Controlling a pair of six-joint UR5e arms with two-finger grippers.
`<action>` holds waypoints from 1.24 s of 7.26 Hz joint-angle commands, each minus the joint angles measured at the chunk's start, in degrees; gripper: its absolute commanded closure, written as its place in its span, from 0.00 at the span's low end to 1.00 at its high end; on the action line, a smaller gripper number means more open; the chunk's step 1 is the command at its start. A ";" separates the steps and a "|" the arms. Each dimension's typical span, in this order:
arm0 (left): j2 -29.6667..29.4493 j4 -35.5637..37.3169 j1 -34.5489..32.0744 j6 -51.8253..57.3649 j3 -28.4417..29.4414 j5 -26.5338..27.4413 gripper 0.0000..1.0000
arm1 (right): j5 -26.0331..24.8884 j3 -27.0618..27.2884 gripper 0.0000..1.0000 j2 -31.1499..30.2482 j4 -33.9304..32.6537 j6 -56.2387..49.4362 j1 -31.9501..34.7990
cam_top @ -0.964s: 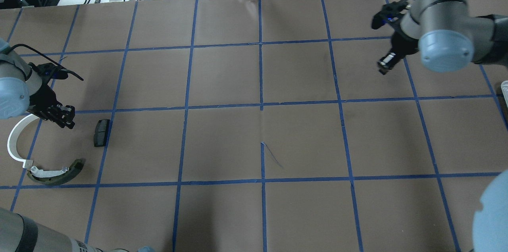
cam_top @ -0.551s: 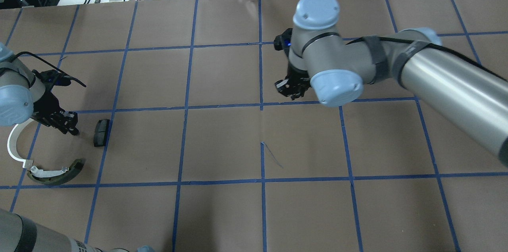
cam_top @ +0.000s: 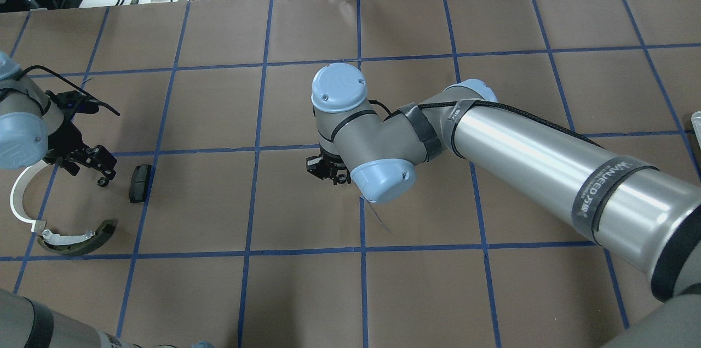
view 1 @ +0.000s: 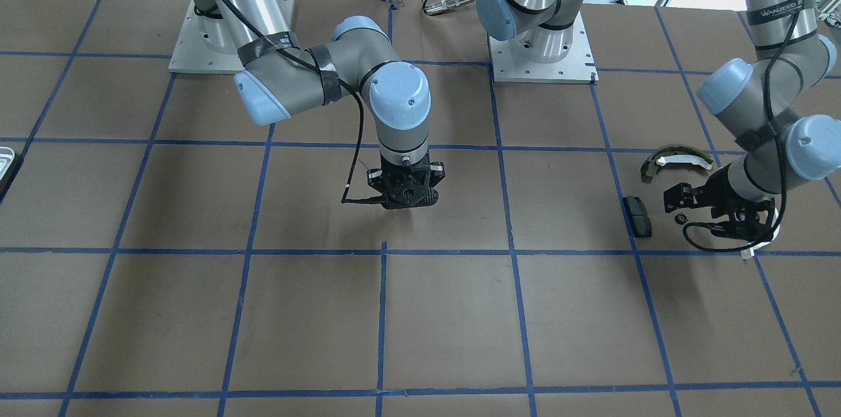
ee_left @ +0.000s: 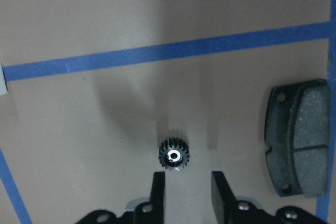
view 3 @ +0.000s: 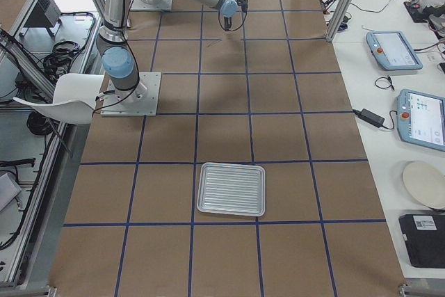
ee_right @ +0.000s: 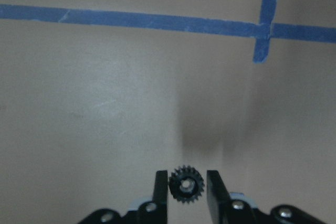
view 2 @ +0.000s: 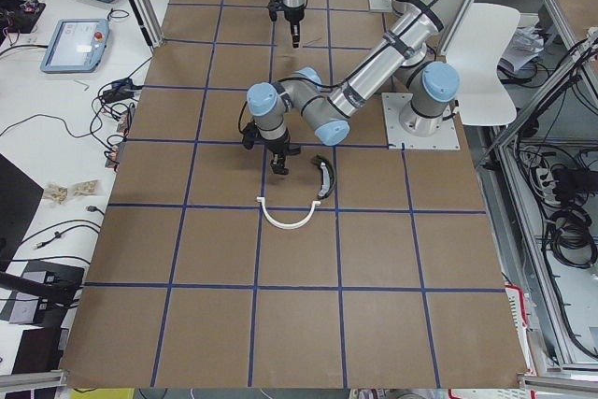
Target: Place bearing gear from tray to pile
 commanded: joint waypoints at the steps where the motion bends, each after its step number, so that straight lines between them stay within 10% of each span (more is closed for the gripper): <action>1: 0.95 -4.95 -6.17 -5.85 5.63 0.13 0.00 | -0.22 -2.70 0.00 -1.25 2.13 -0.86 -3.49; 4: 2.79 -13.24 -18.46 -23.15 10.93 -1.88 0.00 | -0.84 -13.77 0.00 -9.14 23.36 -10.16 -17.63; 9: 1.48 -12.20 -40.80 -46.13 10.06 -8.65 0.00 | -1.19 -15.64 0.00 -20.14 34.57 -20.03 -28.04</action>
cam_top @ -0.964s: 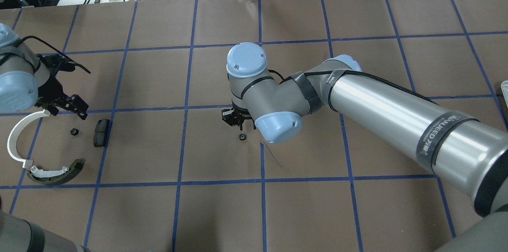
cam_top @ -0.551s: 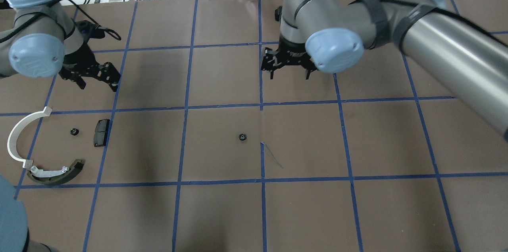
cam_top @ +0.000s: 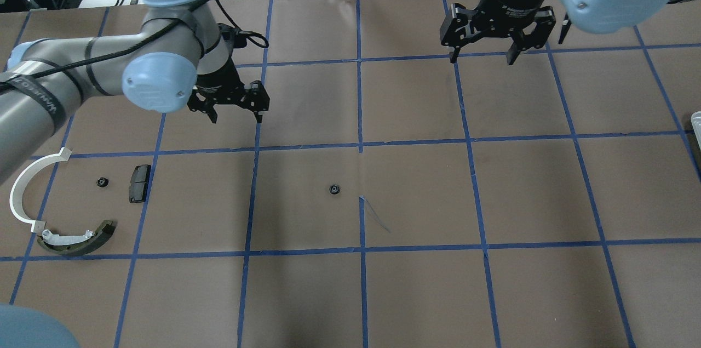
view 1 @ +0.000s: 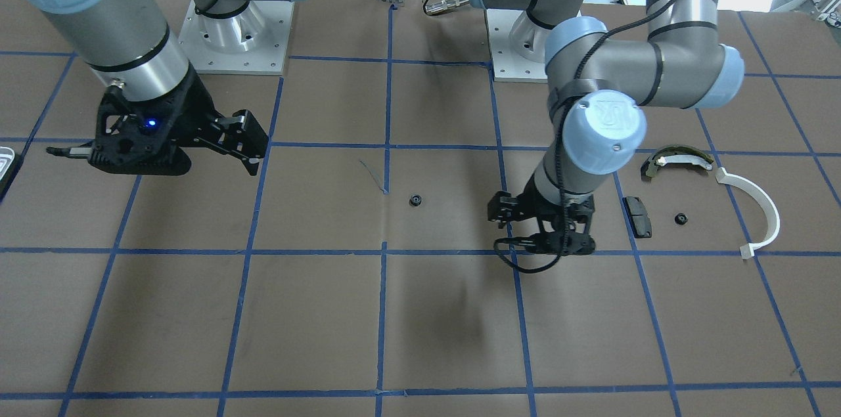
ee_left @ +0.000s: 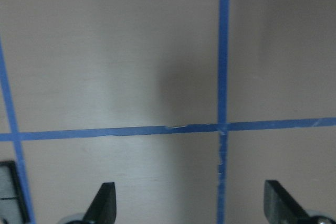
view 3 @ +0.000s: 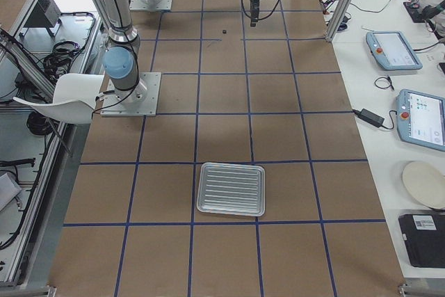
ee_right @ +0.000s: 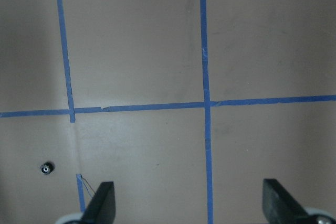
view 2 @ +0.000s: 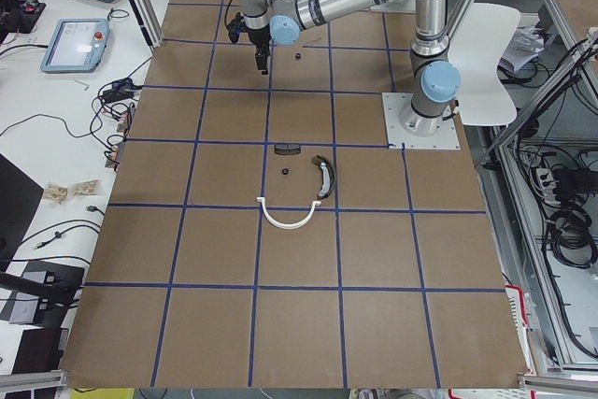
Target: Place bearing gear from tray to pile
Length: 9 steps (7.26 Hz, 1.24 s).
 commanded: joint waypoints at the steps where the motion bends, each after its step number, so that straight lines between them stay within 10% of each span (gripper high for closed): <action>1: -1.23 1.10 -7.02 -7.33 -0.77 -1.43 0.00 | -2.28 -0.49 0.00 -2.19 1.81 -1.27 -1.08; 9: -7.65 8.22 -14.68 -13.43 -4.99 -4.07 0.06 | -4.51 -1.03 0.00 -5.69 7.35 -9.00 -0.91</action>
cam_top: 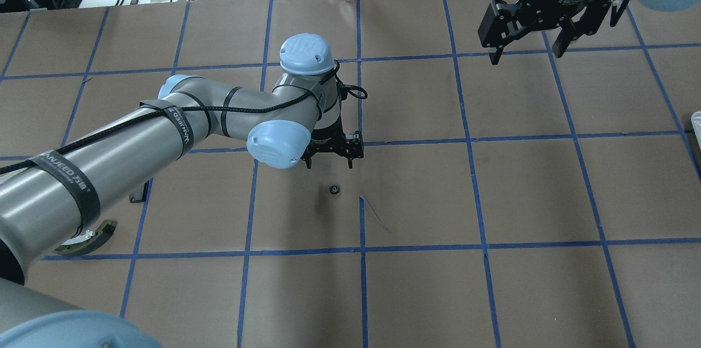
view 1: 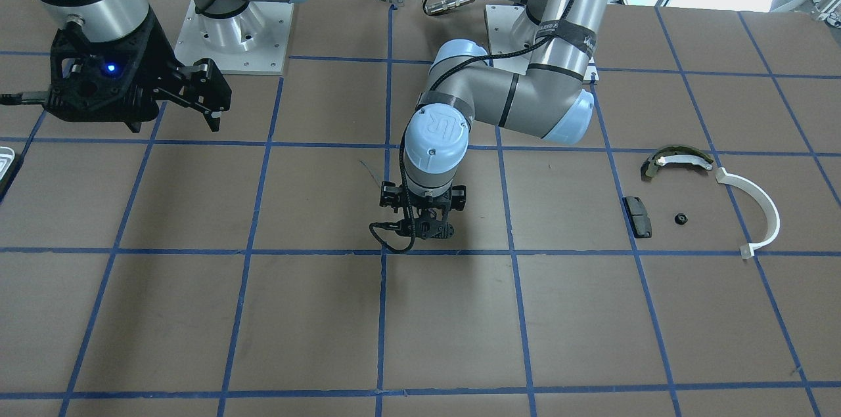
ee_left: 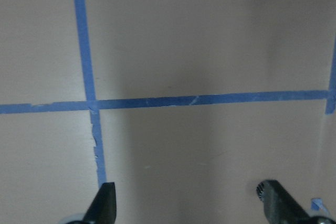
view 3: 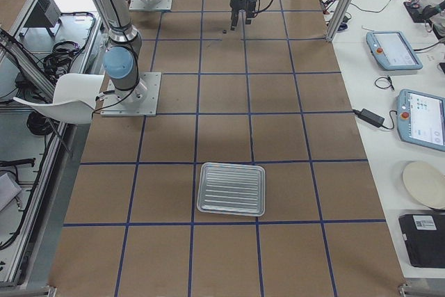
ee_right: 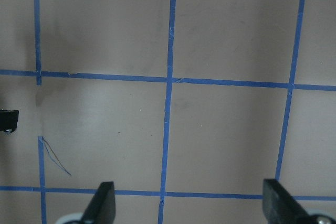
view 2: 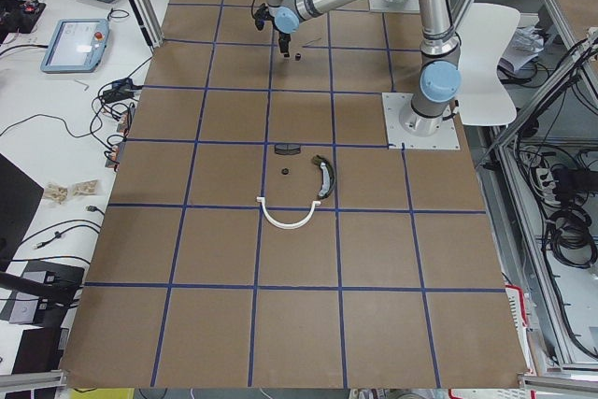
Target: Place bearing gear from tray to pile
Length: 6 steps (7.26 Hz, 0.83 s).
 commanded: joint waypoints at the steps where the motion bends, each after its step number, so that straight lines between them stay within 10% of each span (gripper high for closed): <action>1: -0.18 0.05 -0.32 -0.06 -1.90 0.02 0.10 | 3.72 1.40 0.00 -1.62 -3.57 -1.66 -0.01; 6: -0.80 -0.56 -0.58 0.02 -2.09 -1.03 0.28 | 3.23 3.60 0.00 -2.32 -4.57 -1.04 0.07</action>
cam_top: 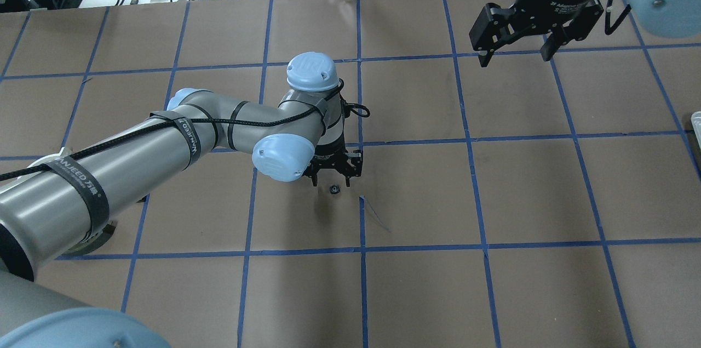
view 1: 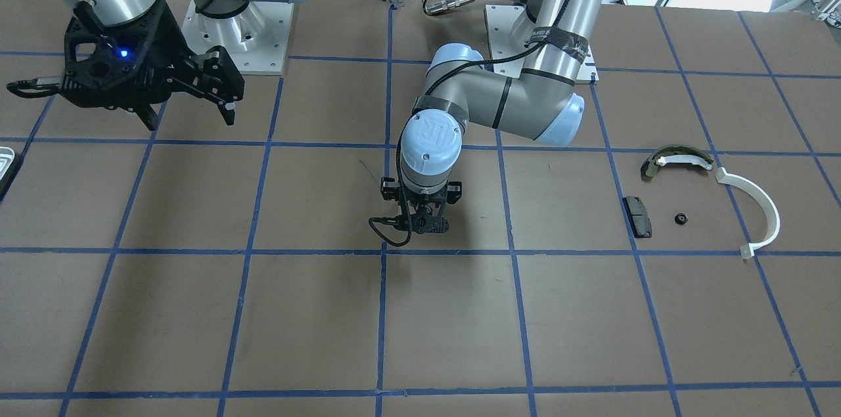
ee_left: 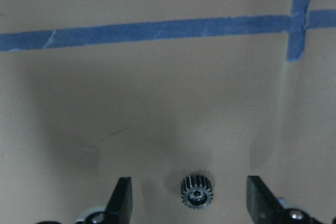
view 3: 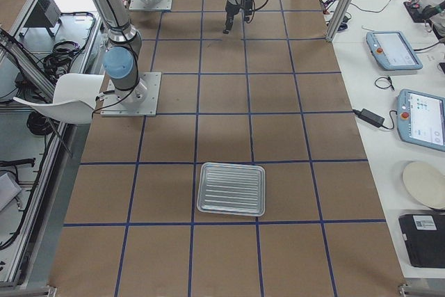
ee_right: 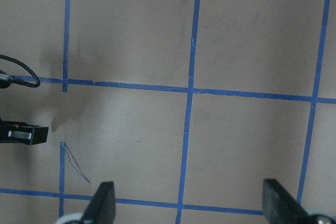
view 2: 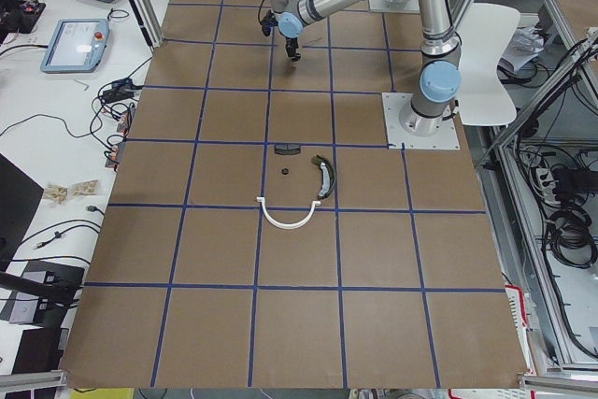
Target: Place bearing gear from tray to pile
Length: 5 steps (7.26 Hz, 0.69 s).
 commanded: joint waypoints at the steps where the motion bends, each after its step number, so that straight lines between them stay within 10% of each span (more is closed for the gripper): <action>1: -0.18 -0.65 -0.03 0.44 -0.02 -0.39 0.50 | -0.47 0.31 0.00 -0.40 -0.05 -0.41 -0.05; 3: -0.45 -0.57 0.05 0.88 0.07 -0.30 1.00 | -0.47 0.31 0.00 -0.66 0.39 -0.59 0.03; 5: -0.45 -0.31 0.23 1.23 0.33 0.05 1.00 | -0.65 0.40 0.00 -0.75 0.48 -0.76 -0.05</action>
